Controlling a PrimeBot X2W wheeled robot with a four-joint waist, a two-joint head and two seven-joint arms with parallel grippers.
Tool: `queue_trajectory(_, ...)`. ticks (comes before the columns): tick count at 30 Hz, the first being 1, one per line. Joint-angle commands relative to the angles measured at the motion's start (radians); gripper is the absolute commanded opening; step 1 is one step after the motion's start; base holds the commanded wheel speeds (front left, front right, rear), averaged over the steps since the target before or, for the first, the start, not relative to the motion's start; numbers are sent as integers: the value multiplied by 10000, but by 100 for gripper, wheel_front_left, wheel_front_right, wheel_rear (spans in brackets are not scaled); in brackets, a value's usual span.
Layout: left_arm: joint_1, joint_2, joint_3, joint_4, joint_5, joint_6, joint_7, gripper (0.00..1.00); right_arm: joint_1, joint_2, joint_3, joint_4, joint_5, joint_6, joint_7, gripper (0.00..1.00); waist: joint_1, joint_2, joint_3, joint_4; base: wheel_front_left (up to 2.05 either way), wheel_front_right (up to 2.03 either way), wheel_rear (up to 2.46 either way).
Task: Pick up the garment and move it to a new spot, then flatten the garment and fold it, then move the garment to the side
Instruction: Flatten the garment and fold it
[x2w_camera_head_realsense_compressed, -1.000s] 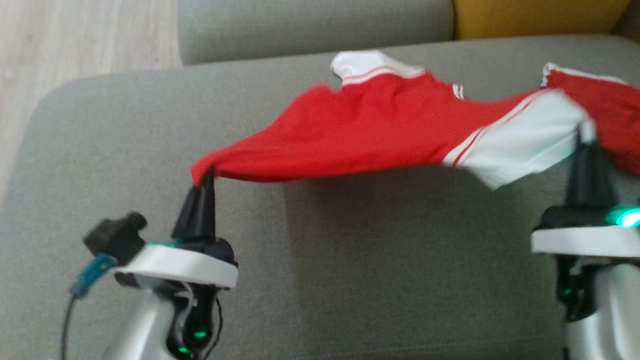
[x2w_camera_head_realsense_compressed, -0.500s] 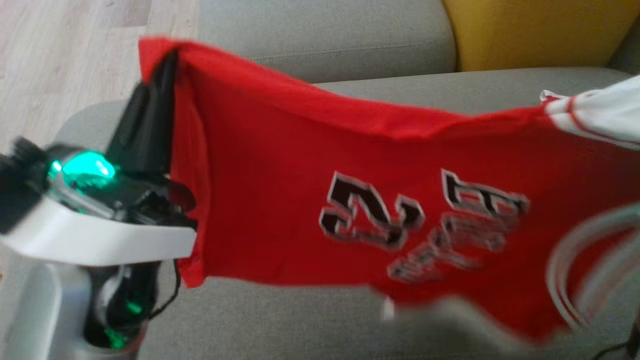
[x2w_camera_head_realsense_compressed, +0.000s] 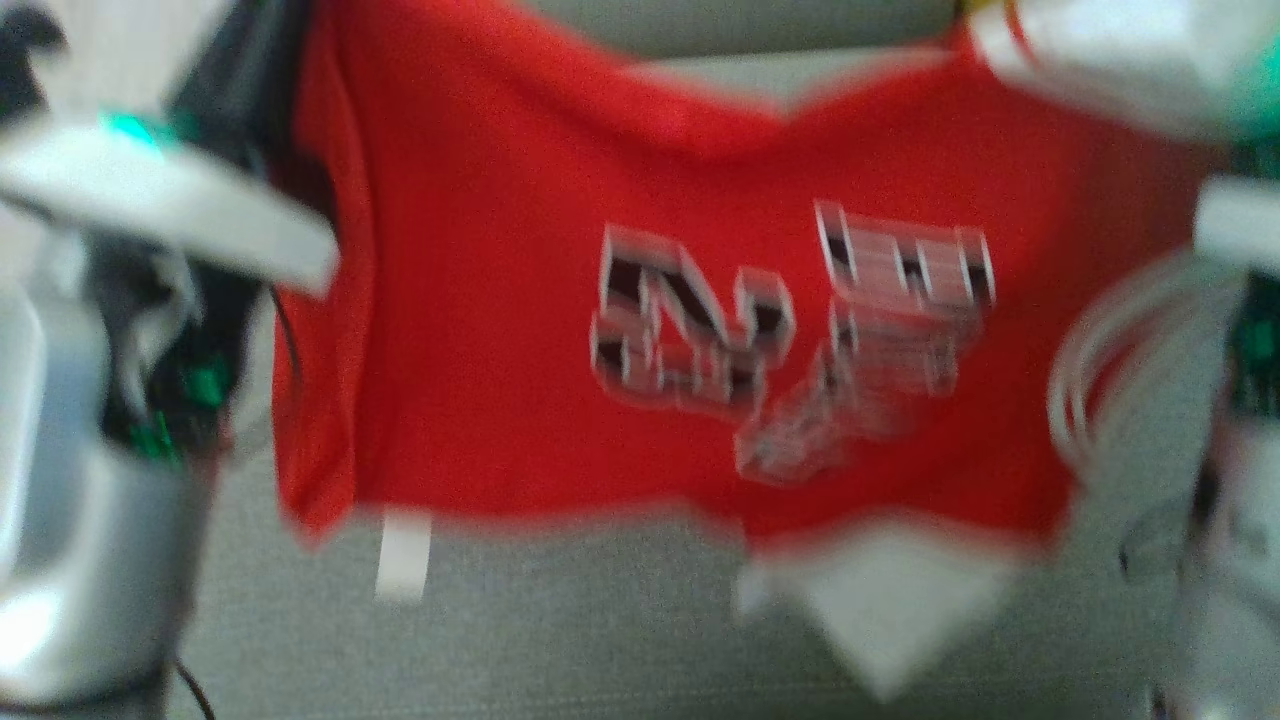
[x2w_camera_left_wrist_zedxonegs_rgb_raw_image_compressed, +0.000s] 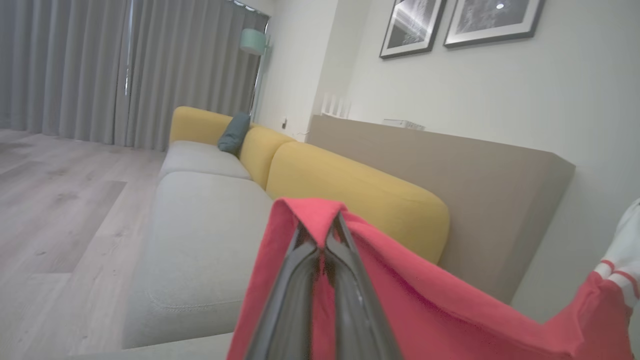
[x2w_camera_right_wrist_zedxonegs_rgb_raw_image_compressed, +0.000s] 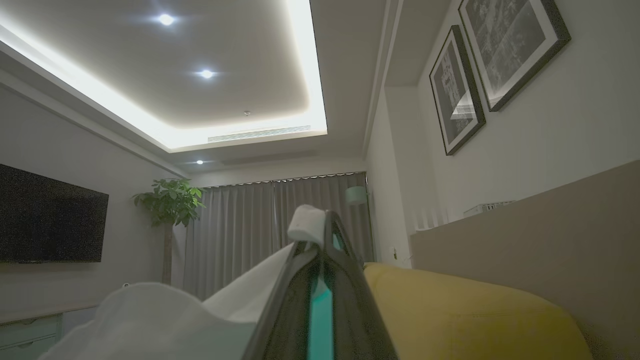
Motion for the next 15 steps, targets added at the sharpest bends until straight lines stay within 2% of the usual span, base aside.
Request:
queue_trajectory(1,-1784,479,552,559,206,-97,116,0,-1694,-71,421,552,-167,65,-128,0,0,0,861,-131,0,0,0)
queue_trajectory(5,-4388,600,487,2793,888,-162,-11,0,-4341,-67,547,2796,-696,65,-846,0,0,0,1681,-363,0,0,0)
queue_trajectory(6,-4388,600,487,2793,888,-162,-11,0,-4341,-67,547,2796,-696,65,-846,0,0,0,1681,-363,0,0,0)
queue_trajectory(10,-6700,631,352,4981,1721,-118,-662,0,-6458,-46,390,4914,-993,65,-1775,0,0,0,2315,-719,0,0,0)
queue_trajectory(15,-8383,606,53,6887,2477,-325,-1907,0,-7544,-42,652,6487,-552,65,-2145,0,0,0,3399,-990,0,0,0)
